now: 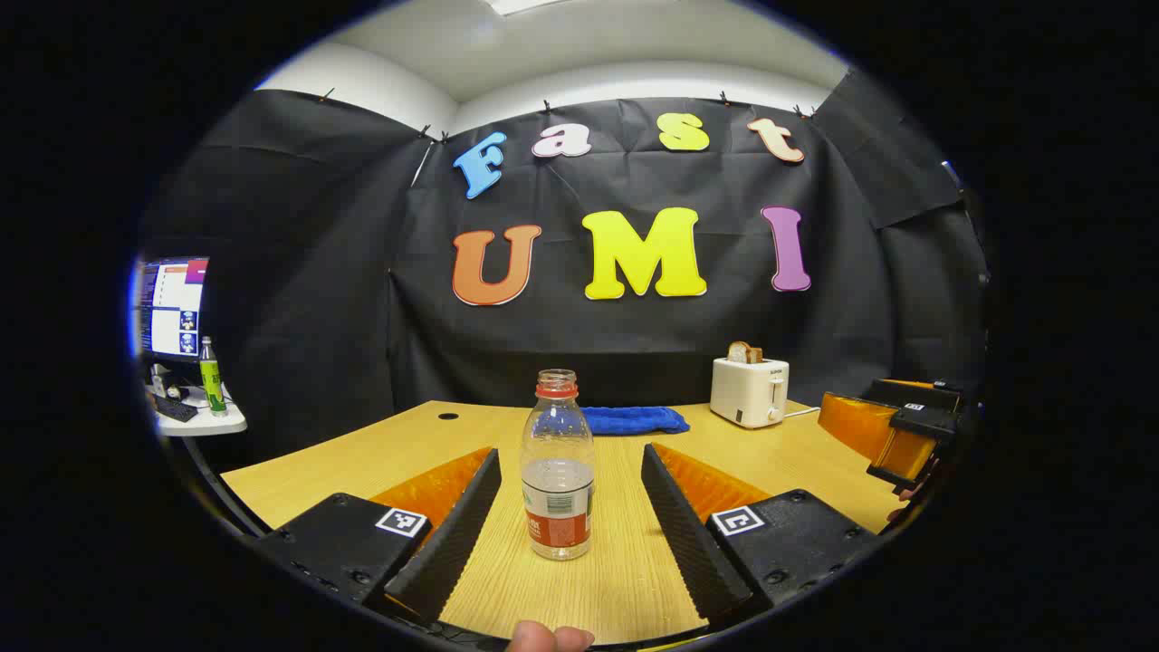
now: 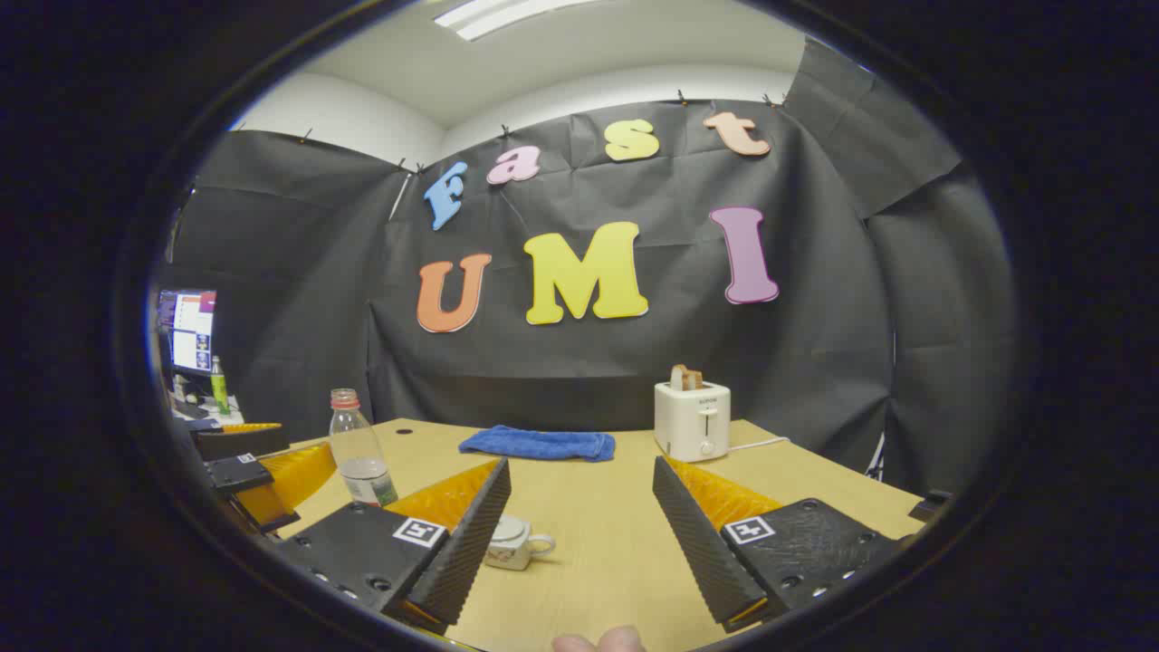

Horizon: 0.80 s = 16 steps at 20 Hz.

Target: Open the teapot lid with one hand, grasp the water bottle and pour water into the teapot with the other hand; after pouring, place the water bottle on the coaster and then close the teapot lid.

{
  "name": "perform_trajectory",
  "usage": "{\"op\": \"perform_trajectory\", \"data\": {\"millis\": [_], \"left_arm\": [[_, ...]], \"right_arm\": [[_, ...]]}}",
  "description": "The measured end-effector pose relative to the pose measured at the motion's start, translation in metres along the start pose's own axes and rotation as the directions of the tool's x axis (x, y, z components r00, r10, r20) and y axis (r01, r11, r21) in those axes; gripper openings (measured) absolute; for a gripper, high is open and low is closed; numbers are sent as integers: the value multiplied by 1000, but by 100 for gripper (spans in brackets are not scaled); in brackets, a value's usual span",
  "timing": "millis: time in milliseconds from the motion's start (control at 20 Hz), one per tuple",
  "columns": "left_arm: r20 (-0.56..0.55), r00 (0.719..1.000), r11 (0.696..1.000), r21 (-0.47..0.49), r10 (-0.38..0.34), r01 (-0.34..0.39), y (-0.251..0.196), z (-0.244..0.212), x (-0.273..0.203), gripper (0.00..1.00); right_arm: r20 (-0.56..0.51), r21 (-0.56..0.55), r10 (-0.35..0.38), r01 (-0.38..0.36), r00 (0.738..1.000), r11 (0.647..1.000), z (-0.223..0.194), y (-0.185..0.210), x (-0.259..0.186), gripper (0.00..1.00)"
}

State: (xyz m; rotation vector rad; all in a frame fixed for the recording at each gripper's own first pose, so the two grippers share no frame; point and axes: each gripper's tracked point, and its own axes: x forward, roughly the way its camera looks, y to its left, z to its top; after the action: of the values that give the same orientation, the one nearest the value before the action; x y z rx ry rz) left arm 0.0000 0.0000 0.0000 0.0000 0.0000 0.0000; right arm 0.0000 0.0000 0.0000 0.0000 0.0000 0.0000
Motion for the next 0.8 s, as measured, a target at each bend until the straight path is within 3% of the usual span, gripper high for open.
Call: {"op": "perform_trajectory", "data": {"millis": [550,800], "left_arm": [[-2,1000,1000,18,13,-13,5,1,1,98],[-6,1000,1000,23,13,-13,6,0,1,98]], "right_arm": [[-5,-15,-1,1,1000,1000,-2,5,5,95],[-40,-18,47,-47,998,999,-14,19,9,99]]}}
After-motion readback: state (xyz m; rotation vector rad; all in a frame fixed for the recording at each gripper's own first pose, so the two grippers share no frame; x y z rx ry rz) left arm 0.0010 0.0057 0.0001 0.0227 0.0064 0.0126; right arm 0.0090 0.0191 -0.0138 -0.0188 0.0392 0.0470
